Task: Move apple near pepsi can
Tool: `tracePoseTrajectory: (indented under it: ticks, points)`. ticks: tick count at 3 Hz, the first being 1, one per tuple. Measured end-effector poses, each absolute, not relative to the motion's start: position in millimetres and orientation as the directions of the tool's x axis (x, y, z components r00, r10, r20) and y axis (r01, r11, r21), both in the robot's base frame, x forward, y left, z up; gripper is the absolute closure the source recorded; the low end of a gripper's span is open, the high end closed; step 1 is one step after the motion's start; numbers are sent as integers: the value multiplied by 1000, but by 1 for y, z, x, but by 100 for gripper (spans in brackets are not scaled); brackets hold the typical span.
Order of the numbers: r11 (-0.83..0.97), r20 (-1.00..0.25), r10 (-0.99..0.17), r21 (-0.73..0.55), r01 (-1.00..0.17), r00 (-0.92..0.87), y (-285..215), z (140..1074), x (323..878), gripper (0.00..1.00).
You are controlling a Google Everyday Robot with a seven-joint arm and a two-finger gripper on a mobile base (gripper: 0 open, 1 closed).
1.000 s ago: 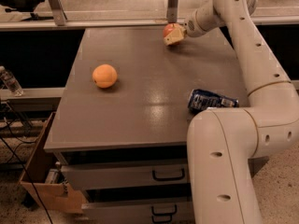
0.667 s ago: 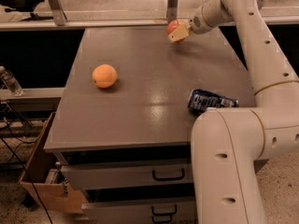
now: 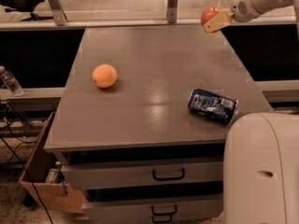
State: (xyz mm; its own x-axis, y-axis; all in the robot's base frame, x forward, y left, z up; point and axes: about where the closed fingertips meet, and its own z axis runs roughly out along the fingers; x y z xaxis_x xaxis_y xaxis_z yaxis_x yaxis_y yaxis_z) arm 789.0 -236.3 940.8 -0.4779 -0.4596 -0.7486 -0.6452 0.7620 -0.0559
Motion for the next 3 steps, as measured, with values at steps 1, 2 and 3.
tracePoseTrajectory:
  ticks: [1, 2, 3]
  points:
    - [711, -760, -483, -49, -701, -436, -268, 947, 749, 100]
    - [596, -751, -550, -47, -802, -364, -278, 942, 704, 100]
    - [434, -729, -632, -51, -900, -264, -271, 938, 660, 100]
